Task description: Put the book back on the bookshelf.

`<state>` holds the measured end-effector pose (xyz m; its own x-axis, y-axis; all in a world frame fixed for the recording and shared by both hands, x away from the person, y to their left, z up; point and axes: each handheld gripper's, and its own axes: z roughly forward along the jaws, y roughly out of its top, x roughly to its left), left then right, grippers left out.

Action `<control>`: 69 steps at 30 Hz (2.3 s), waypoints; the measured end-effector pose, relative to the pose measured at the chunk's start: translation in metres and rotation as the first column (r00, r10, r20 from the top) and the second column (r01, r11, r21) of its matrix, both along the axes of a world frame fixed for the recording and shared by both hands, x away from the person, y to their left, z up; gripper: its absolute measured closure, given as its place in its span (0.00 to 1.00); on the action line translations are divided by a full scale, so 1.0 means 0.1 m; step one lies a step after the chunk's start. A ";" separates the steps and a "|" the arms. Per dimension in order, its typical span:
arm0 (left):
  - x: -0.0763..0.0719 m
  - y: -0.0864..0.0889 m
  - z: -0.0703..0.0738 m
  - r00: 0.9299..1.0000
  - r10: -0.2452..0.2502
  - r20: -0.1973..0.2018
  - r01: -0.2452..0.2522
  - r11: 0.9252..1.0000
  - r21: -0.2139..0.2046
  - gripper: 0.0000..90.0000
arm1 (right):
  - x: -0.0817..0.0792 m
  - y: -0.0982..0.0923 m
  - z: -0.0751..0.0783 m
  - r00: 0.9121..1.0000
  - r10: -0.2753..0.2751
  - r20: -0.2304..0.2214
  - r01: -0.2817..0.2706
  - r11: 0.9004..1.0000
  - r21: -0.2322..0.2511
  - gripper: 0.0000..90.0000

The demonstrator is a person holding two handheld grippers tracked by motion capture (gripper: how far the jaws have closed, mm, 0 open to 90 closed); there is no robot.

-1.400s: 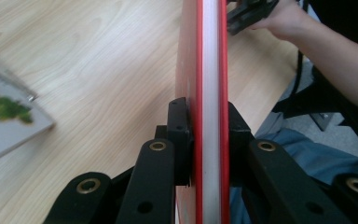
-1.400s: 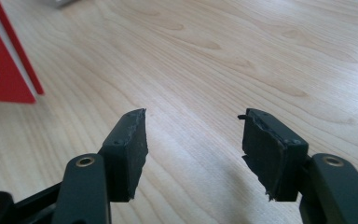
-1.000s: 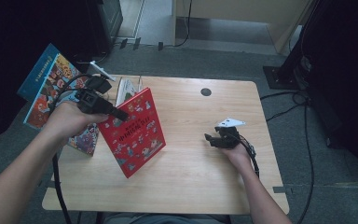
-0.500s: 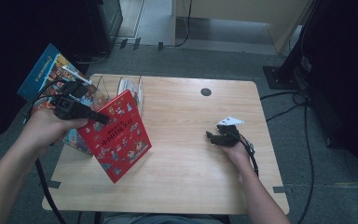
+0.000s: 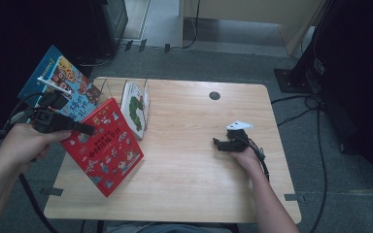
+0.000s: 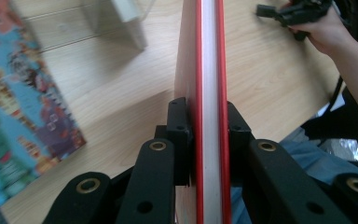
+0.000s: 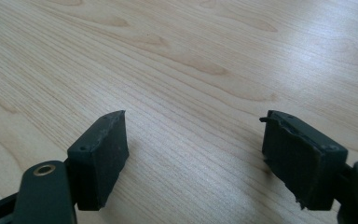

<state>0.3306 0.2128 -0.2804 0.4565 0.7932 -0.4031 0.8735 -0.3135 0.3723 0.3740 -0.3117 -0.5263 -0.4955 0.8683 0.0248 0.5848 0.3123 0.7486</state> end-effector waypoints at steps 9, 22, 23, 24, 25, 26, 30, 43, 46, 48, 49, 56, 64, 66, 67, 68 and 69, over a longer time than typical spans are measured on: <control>0.03 0.33 -0.06 0.995 0.102 -0.011 -0.102 0.995 0.016 0.88 | 0.00 0.01 0.00 1.000 -0.002 -0.004 0.002 1.000 -0.001 0.23; 0.33 0.51 -0.02 0.971 0.238 -0.030 -0.238 0.971 0.001 0.88 | -0.01 0.02 0.00 1.000 -0.012 -0.007 0.012 1.000 -0.002 0.22; 0.36 0.52 -0.01 0.967 0.252 -0.031 -0.252 0.968 0.004 0.88 | -0.01 0.02 0.00 1.000 -0.012 -0.007 0.012 1.000 -0.002 0.22; 0.39 0.53 -0.01 0.964 0.264 -0.030 -0.264 0.965 0.002 0.88 | -0.01 0.02 0.00 1.000 -0.012 -0.007 0.012 1.000 -0.002 0.22; 0.41 0.53 0.00 0.963 0.268 -0.028 -0.268 0.963 0.004 0.88 | -0.01 0.02 0.00 1.000 -0.012 -0.007 0.012 1.000 -0.002 0.22; 0.43 0.54 0.01 0.959 0.284 -0.023 -0.284 0.959 0.003 0.88 | -0.01 0.02 0.00 1.000 -0.013 -0.007 0.013 1.000 -0.002 0.22; 0.54 0.55 -0.01 0.950 0.312 -0.027 -0.312 0.950 -0.007 0.87 | -0.01 0.02 0.00 1.000 -0.016 -0.006 0.016 1.000 0.000 0.22; 0.90 0.48 0.03 0.926 0.376 -0.014 -0.376 0.926 -0.002 0.88 | -0.01 0.03 0.00 1.000 -0.026 -0.006 0.026 1.000 0.001 0.22; 0.98 0.44 0.08 0.926 0.377 -0.003 -0.377 0.926 0.000 0.88 | -0.01 0.03 0.00 1.000 -0.026 -0.006 0.026 1.000 0.000 0.22; 1.04 0.41 0.10 0.928 0.373 0.001 -0.373 0.928 0.002 0.88 | -0.01 0.03 0.00 1.000 -0.024 -0.004 0.024 1.000 0.000 0.23; 1.08 0.41 0.10 0.927 0.375 0.000 -0.375 0.927 -0.001 0.88 | -0.01 0.03 0.00 1.000 -0.024 -0.004 0.024 1.000 0.000 0.23; 1.26 0.39 0.06 0.915 0.403 0.019 -0.403 0.915 0.008 0.88 | -0.04 0.04 0.00 1.000 -0.029 -0.005 0.029 1.000 0.001 0.23; 1.43 0.34 0.01 0.898 0.438 0.051 -0.438 0.899 -0.016 0.88 | -0.10 0.05 0.00 0.999 -0.038 -0.006 0.038 0.999 -0.001 0.23; 1.46 0.31 0.00 0.897 0.439 0.056 -0.438 0.898 -0.025 0.88 | -0.13 0.04 0.00 0.999 -0.035 -0.005 0.035 0.999 -0.002 0.23; 1.47 0.30 0.00 0.897 0.438 0.064 -0.437 0.899 -0.029 0.88 | -0.13 0.04 0.00 0.999 -0.034 0.000 0.034 0.999 -0.004 0.23; 1.47 0.28 -0.01 0.898 0.435 0.069 -0.434 0.901 -0.032 0.88 | -0.14 0.04 0.00 0.999 -0.037 -0.003 0.037 0.999 -0.004 0.23; 1.48 0.27 -0.01 0.897 0.436 0.077 -0.434 0.900 -0.037 0.88 | -0.14 0.04 0.00 0.999 -0.037 -0.005 0.037 0.999 -0.002 0.23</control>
